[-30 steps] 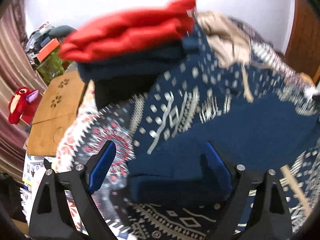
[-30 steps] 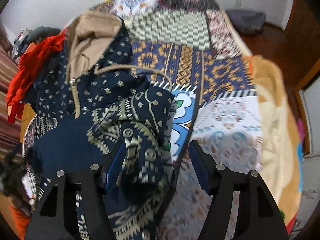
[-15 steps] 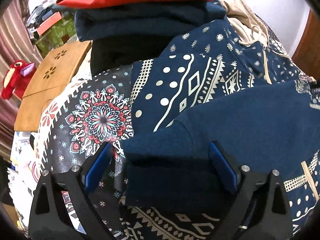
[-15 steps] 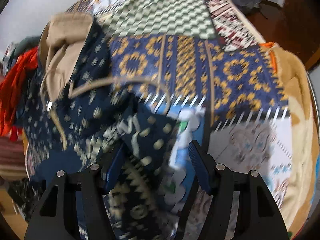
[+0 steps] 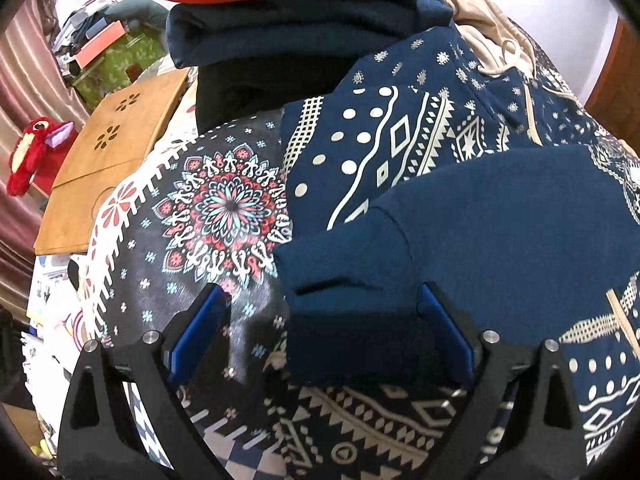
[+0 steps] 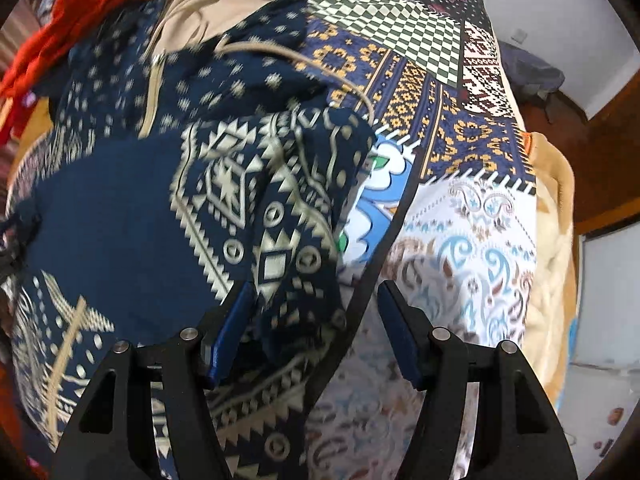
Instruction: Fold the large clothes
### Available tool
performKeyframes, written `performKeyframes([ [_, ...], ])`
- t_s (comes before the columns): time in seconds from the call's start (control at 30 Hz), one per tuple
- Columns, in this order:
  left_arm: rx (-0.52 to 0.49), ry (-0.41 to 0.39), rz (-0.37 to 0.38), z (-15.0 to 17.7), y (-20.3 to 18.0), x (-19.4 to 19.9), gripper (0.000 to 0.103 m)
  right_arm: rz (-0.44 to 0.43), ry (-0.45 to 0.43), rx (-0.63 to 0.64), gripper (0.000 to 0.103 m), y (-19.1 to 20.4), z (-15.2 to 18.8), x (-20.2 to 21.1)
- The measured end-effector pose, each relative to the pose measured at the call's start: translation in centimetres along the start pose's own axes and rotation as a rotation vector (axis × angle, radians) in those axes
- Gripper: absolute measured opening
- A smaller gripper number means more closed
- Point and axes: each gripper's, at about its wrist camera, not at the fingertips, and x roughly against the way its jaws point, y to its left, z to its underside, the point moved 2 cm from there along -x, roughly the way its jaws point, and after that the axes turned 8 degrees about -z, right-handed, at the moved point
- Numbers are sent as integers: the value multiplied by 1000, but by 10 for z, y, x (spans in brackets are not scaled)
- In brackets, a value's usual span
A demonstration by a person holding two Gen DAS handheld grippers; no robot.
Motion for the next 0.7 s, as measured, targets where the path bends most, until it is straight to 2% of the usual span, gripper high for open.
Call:
performKeyframes([
  [0.17, -49, -13, -8, -3, -6, 18, 97, -37, -11, -68, 61, -10, 0, 23],
  [0.3, -73, -82, 14, -18, -12, 45, 97, -30, -69, -57, 61, -5, -14, 46],
  [0.4, -68, -140, 64, -42, -17, 66, 97, -12, -134, -23, 61, -1, -28, 64],
  [0.47, -82, -189, 61, -64, -26, 77, 97, -12, -196, -14, 61, 0, -39, 78],
  [0.7, -113, -280, 115, -128, -68, 87, 97, -47, -375, -84, 61, -3, -92, 99],
])
